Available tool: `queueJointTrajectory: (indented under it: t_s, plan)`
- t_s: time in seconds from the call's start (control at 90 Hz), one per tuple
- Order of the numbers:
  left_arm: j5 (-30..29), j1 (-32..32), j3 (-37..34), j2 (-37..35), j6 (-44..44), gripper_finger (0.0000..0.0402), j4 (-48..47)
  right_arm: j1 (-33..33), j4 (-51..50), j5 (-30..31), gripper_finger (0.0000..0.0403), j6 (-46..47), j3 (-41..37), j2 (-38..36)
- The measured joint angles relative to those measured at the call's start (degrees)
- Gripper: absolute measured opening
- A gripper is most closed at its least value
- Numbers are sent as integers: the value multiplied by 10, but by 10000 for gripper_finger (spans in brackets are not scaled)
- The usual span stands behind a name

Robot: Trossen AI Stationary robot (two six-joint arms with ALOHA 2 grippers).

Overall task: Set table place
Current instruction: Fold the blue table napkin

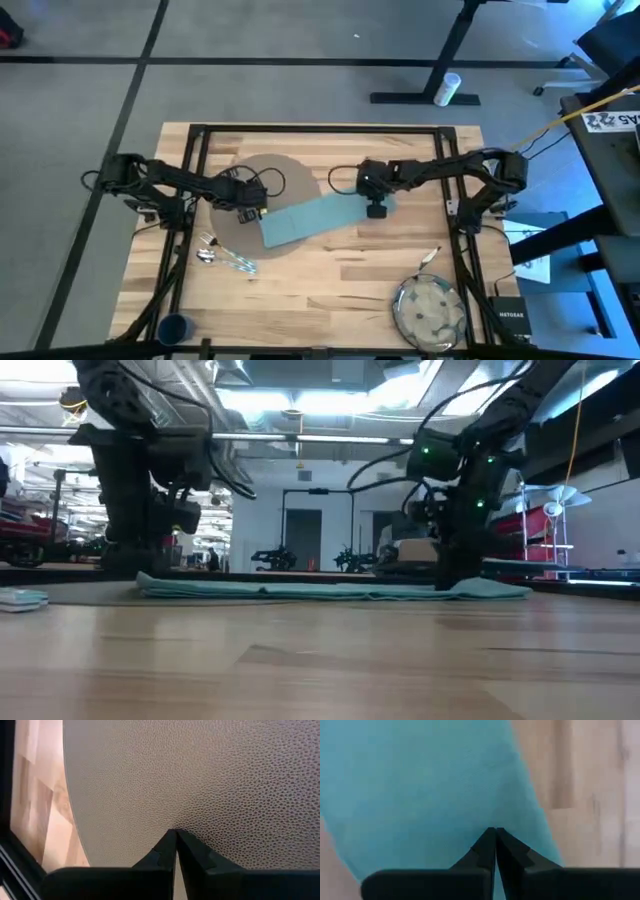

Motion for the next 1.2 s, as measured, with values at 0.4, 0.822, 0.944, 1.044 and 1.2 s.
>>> queueJointTrajectory:
  t_s: [0.4, 0.822, 0.944, 1.044, 1.2]
  plan:
    - [6, -3, -1, 1, 1, 0, 1, 1, 187, -5, 0, -31, -2, -18]
    - [11, 30, -1, 1, 43, 0, 40, 163, 435, -136, 0, -67, -1, 25]
    - [12, 44, -1, 1, 59, 0, 52, 180, 463, -135, 0, -66, 18, 65]
    - [13, 59, -1, 1, 76, 0, 65, 189, 458, -135, 0, -65, 62, 104]
    - [13, 87, -1, 2, 102, 0, 88, 191, 383, -125, 0, -75, 140, 169]
